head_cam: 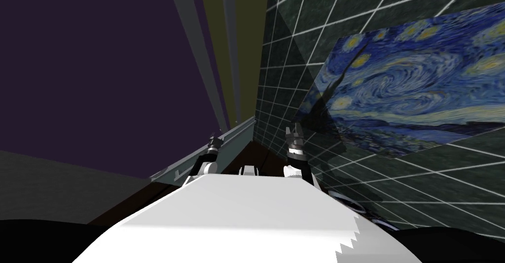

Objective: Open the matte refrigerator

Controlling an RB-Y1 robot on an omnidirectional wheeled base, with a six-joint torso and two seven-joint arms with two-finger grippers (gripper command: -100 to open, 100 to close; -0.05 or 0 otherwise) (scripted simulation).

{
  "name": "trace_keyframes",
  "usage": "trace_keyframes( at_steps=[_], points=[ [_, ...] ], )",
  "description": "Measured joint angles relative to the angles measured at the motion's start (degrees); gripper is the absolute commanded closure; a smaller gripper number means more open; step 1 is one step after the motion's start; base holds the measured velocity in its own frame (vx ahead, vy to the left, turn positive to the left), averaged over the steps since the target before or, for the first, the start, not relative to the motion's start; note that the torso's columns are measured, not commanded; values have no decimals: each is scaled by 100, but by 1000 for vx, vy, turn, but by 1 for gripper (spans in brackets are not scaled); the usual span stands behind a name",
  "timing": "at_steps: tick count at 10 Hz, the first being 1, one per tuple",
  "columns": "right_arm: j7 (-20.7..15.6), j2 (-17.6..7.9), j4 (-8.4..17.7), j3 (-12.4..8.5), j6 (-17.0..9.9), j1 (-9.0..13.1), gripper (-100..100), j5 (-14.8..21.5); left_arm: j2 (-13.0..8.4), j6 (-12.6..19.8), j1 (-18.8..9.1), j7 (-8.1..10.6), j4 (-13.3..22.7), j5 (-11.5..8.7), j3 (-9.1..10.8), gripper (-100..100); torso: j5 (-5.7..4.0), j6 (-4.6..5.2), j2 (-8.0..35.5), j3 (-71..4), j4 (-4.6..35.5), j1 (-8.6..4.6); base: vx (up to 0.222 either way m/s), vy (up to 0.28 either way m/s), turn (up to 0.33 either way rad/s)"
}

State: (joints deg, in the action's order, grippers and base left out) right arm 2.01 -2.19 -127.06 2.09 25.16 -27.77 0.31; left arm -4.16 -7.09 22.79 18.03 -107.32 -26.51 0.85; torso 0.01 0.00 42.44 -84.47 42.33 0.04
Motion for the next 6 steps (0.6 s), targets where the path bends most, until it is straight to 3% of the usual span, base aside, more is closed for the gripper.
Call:
trace_keyframes(
  at_steps=[4,5,6],
  points=[
    [0,-1,0,-1,0,1,0,0,614,113,-23,89,50,-114,29,-100,1,0,-9,-6,-3,4,45,-29,10],
    [0,-1,0,-1,0,1,0,0,626,115,-25,91,53,-115,29,-100,1,0,-5,-3,-2,4,33,-46,44],
    [0,0,0,-1,0,1,0,0,460,111,-31,162,72,-187,53,-100,-2,-1,-14,-8,-4,-9,41,-91,70]
  ],
)
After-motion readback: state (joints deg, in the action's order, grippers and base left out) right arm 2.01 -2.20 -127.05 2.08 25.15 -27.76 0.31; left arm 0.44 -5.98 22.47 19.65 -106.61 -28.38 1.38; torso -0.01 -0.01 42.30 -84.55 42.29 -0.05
